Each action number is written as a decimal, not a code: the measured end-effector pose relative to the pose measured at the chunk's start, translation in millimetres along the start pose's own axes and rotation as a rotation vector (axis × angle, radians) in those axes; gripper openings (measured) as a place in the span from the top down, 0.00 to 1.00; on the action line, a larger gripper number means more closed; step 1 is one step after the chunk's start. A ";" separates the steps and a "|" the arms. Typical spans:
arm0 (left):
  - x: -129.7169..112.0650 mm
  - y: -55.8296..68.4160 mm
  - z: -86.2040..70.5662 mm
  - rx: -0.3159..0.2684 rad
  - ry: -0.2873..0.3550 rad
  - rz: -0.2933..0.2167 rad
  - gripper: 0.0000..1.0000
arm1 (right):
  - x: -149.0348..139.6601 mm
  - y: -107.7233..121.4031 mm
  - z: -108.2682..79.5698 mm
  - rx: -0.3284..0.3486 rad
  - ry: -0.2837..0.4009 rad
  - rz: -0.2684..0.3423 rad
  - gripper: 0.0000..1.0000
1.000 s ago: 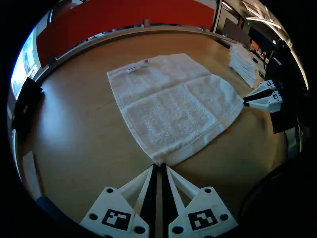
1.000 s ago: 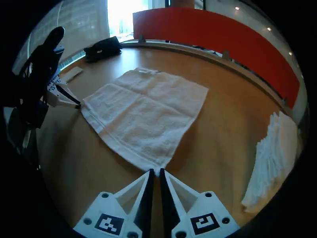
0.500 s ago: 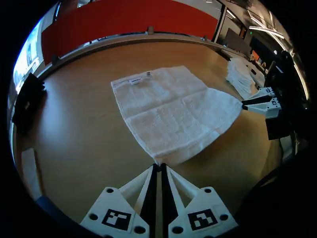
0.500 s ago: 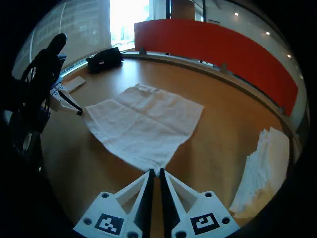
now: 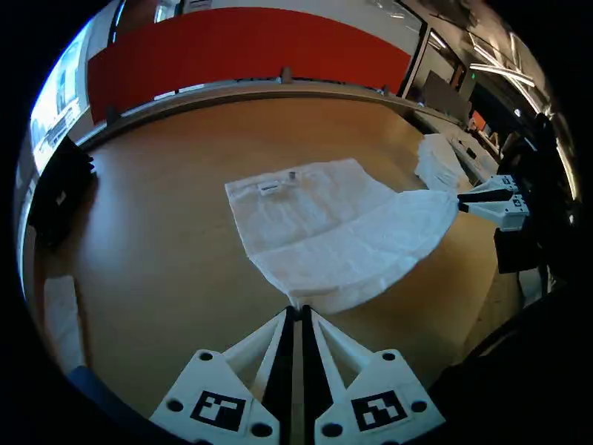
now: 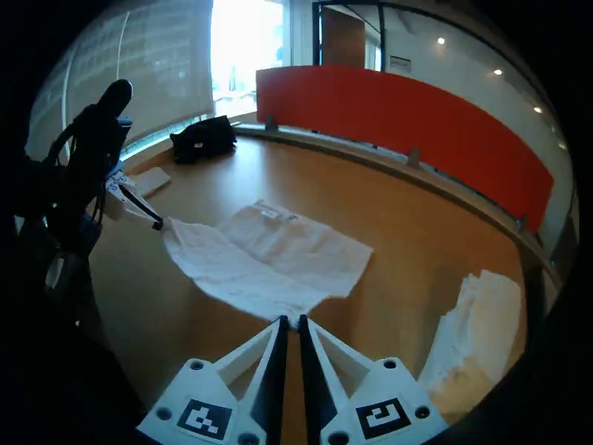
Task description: Fold towel
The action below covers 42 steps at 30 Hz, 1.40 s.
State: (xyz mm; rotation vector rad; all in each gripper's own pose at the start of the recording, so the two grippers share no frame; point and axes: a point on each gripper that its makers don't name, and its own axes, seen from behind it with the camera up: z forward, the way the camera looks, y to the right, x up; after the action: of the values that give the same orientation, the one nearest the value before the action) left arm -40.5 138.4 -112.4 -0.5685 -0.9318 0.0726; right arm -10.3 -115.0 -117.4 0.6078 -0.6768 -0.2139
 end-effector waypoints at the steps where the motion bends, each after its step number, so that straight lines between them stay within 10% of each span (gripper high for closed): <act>1: 1.6 1.1 -3.3 -0.002 0.003 -0.006 0.92 | 3.2 -0.8 -3.9 0.000 0.006 0.002 0.89; 14: 9.2 12.7 -40.0 -0.018 0.024 -0.063 0.92 | 19.7 -2.8 -39.0 -0.005 0.027 0.017 0.89; 32: 2.3 29.1 -38.2 -0.030 0.025 -0.001 0.93 | 12.7 -2.7 -38.5 -0.017 0.013 0.010 0.89; 42: -0.1 28.1 -38.9 -0.014 0.015 0.022 0.50 | 8.7 -1.9 -40.6 -0.022 0.011 0.010 0.89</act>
State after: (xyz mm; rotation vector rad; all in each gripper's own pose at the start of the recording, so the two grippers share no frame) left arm -5.3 145.5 -144.2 -0.5918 -0.9125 0.0815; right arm 22.4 -101.3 -139.0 0.5846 -0.6663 -0.2086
